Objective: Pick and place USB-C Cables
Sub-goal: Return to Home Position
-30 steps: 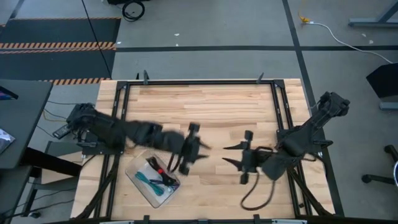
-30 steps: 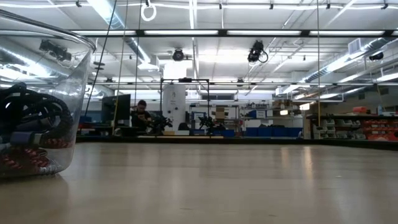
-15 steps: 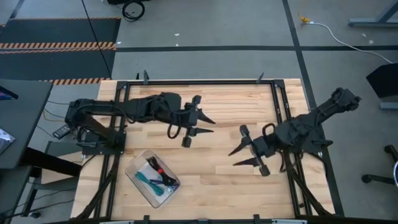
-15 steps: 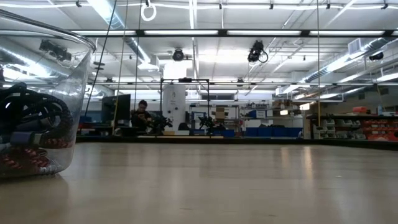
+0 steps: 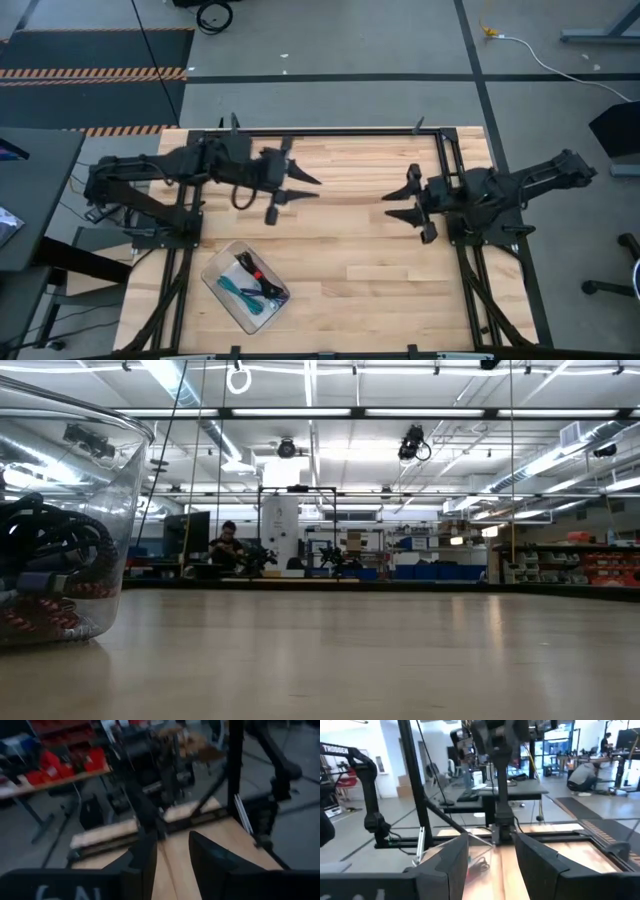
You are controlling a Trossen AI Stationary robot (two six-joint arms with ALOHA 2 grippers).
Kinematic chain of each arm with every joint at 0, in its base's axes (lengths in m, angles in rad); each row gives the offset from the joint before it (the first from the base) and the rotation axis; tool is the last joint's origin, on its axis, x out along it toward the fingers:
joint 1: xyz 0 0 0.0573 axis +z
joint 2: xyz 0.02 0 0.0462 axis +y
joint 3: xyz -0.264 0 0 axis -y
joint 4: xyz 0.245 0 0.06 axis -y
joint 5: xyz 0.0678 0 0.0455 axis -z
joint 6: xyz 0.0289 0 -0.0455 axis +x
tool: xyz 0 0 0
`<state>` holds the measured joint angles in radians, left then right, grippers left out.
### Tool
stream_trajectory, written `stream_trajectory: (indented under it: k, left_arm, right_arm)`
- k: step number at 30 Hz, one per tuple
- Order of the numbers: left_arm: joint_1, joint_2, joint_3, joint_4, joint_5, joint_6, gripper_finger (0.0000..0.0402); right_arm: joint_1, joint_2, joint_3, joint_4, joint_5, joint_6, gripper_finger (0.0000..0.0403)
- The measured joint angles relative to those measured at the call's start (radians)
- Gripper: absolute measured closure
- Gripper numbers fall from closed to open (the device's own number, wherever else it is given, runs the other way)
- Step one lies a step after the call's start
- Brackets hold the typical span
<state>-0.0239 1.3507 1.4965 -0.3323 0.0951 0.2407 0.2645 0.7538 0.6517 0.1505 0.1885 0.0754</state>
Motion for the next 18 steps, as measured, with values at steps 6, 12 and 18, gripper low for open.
stream_trajectory:
  k: [6,12,18]
  left_arm:
    - [0.013,-0.095,-0.036,0.003,0.007,-0.026,0.0318]
    - [0.038,-0.247,-0.381,0.36,0.007,-0.112,0.0348]
    - [0.093,-0.45,-0.76,0.695,0.004,-0.229,0.036]
  right_arm:
    - [0.02,-0.071,0.0,-0.197,0.128,0.05,0.0233]
    - [0.042,-0.063,-0.001,-0.279,0.202,0.082,0.0233]
    - [0.063,-0.019,0.0,-0.272,0.204,0.09,0.0233]
